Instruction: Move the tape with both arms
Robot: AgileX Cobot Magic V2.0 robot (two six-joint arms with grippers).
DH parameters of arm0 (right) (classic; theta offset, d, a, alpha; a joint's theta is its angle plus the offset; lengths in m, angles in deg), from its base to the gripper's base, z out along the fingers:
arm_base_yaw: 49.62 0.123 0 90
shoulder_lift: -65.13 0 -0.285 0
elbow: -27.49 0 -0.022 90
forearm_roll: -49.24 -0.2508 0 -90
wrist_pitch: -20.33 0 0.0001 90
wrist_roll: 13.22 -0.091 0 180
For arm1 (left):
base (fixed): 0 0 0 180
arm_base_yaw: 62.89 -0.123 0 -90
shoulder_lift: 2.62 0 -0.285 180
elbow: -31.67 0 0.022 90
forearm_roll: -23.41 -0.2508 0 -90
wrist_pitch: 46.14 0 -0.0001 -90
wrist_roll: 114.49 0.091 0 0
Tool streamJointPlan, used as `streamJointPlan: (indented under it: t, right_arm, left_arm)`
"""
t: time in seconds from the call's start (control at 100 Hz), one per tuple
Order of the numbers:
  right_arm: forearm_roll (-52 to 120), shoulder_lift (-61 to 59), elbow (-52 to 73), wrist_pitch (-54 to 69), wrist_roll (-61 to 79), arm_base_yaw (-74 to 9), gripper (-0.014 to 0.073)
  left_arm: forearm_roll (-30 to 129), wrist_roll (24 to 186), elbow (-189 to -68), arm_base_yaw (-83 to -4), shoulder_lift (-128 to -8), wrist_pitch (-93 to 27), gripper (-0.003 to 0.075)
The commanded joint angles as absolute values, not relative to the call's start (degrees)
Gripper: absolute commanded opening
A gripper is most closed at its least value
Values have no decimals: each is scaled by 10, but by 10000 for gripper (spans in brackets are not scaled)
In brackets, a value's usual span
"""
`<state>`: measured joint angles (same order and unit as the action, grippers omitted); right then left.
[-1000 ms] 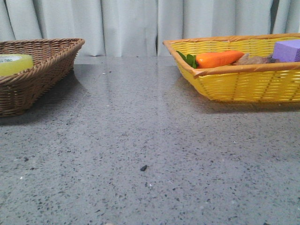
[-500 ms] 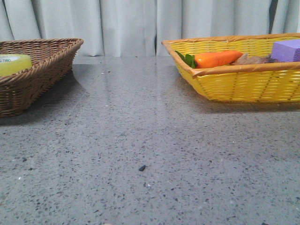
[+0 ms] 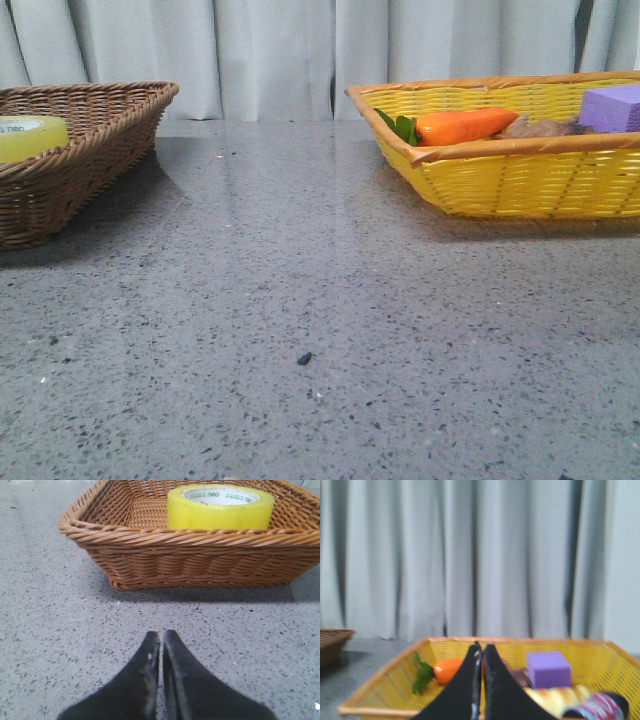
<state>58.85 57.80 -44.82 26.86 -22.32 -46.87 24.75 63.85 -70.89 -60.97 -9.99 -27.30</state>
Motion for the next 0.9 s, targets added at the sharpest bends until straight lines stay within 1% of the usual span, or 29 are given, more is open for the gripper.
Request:
streamJointPlan:
  t: [0.0, 0.17, 0.23, 0.39, 0.51, 0.66, 0.89]
  right_arm:
    - [573, 569, -467, 324, -223, -505, -74]
    - [544, 582, -516, 285, -223, -555, -74]
    - [542, 588, -515, 226, -222, -568, -74]
    - [542, 591, -516, 124, -211, -576, -74]
    - [542, 591, -516, 69, -207, -576, -74]
    - [542, 591, -516, 23, -206, -576, -74]
    - [542, 591, -516, 23, -206, -576, -74]
  left_arm:
    - [248, 633, -704, -610, -83, -305, -20]
    - [248, 633, -704, -610, -83, -305, -21]
    - [248, 633, -704, -610, -83, -305, -21]
    - [248, 633, -704, -610, -83, -305, -20]
    - [248, 633, -704, -610, -83, -305, -21]
    - [248, 633, -704, -610, -83, -305, -21]
    - [248, 633, -704, -610, -83, -305, -21]
